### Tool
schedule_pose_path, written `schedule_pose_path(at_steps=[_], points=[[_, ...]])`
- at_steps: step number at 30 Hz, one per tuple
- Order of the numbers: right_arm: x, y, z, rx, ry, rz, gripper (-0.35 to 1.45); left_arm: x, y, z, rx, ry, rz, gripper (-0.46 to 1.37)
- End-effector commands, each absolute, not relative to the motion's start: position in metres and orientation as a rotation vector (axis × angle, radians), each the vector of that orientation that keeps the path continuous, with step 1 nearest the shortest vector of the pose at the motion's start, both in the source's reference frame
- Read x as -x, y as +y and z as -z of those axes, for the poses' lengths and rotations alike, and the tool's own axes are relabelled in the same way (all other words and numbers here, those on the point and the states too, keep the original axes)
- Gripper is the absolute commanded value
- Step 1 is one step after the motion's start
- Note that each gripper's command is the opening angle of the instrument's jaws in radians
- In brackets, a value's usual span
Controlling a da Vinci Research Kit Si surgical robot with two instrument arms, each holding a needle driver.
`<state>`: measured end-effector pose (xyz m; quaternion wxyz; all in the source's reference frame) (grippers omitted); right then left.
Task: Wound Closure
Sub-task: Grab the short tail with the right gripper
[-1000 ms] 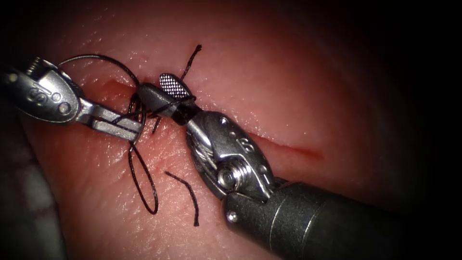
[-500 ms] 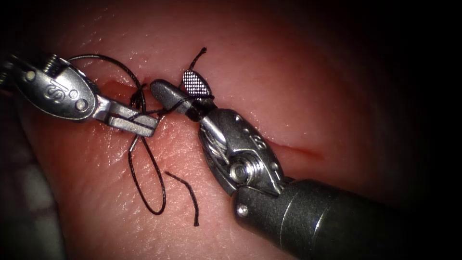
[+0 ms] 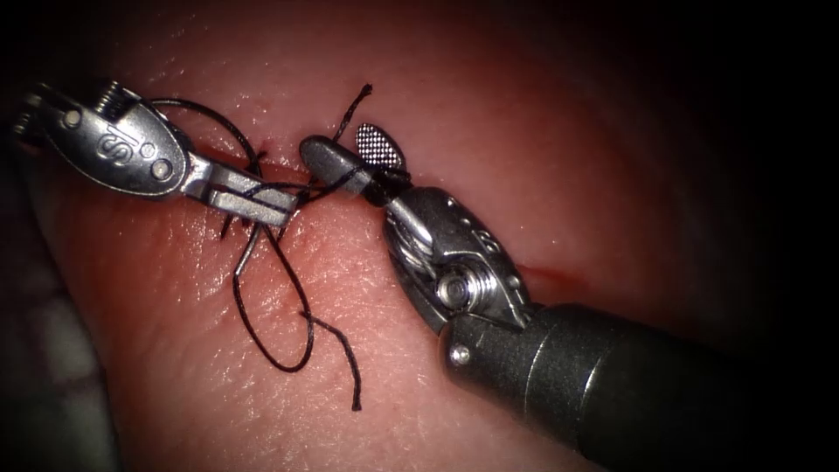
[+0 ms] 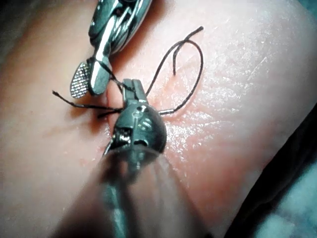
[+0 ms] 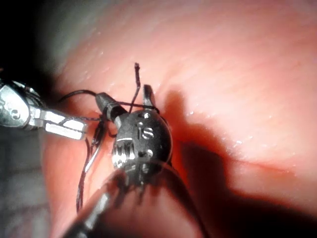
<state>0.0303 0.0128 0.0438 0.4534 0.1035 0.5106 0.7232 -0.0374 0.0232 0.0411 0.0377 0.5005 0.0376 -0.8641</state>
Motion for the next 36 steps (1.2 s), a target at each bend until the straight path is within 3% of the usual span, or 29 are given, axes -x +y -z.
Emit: schedule_pose_path(at_steps=[1, 19, 22, 25, 26, 27, 28, 36], points=[[-0.0303, 0.0129, -0.0438, -0.256, 1.264, -1.784, 0.91, 0.0375, 0.0233, -0.0412, -1.539, 0.115, 2.650, -0.35], [-0.0322, 0.0153, -0.0457, -0.252, 1.285, -1.739, 0.89, 0.0381, 0.0234, -0.0416, -1.549, 0.097, 2.652, -0.35], [-0.0324, 0.0153, -0.0457, -0.192, 1.292, -1.661, 0.69, 0.0381, 0.0233, -0.0417, -1.549, 0.096, 2.653, -0.35], [-0.0324, 0.0153, -0.0457, -0.149, 1.311, -1.615, 0.36, 0.0382, 0.0232, -0.0417, -1.549, 0.095, 2.653, -0.35], [-0.0324, 0.0154, -0.0457, -0.150, 1.315, -1.613, 0.20, 0.0382, 0.0232, -0.0417, -1.549, 0.095, 2.653, -0.35], [-0.0325, 0.0155, -0.0458, -0.152, 1.316, -1.612, -0.12, 0.0382, 0.0232, -0.0417, -1.548, 0.095, 2.653, -0.35], [-0.0325, 0.0155, -0.0458, -0.155, 1.317, -1.609, -0.30, 0.0382, 0.0232, -0.0417, -1.548, 0.094, 2.653, -0.35], [-0.0326, 0.0154, -0.0455, -0.152, 1.323, -1.611, -0.35, 0.0385, 0.0230, -0.0418, -1.547, 0.091, 2.655, -0.35]])
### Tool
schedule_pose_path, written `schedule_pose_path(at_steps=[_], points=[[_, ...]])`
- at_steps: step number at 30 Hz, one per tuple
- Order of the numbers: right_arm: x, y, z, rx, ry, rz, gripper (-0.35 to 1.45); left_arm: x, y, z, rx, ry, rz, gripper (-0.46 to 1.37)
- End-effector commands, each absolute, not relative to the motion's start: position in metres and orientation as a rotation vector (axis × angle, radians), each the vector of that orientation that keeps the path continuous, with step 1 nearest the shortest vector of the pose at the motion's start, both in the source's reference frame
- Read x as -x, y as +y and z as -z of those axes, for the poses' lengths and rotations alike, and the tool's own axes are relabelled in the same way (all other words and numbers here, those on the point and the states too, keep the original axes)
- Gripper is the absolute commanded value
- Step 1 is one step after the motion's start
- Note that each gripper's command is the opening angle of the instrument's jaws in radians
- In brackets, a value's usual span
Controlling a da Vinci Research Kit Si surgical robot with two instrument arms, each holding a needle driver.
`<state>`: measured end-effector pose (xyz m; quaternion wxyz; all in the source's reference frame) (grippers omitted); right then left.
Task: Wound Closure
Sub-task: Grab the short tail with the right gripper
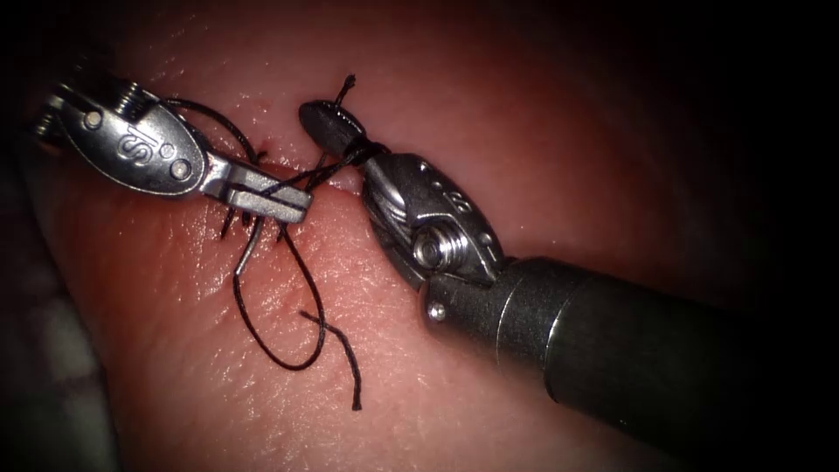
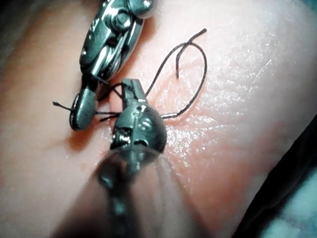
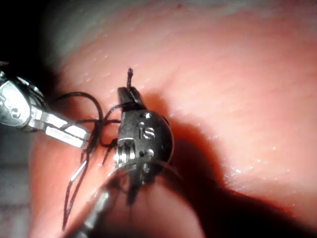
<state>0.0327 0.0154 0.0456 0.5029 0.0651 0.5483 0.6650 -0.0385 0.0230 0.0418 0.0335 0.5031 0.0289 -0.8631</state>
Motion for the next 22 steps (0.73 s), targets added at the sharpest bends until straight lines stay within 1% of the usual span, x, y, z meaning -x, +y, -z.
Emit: schedule_pose_path(at_steps=[1, 22], points=[[-0.0326, 0.0153, -0.0454, -0.146, 1.324, -1.616, -0.35, 0.0385, 0.0230, -0.0418, -1.547, 0.091, 2.655, -0.35], [-0.0324, 0.0154, -0.0445, -0.149, 1.337, -1.618, -0.35, 0.0384, 0.0230, -0.0417, -1.547, 0.091, 2.654, -0.35]])
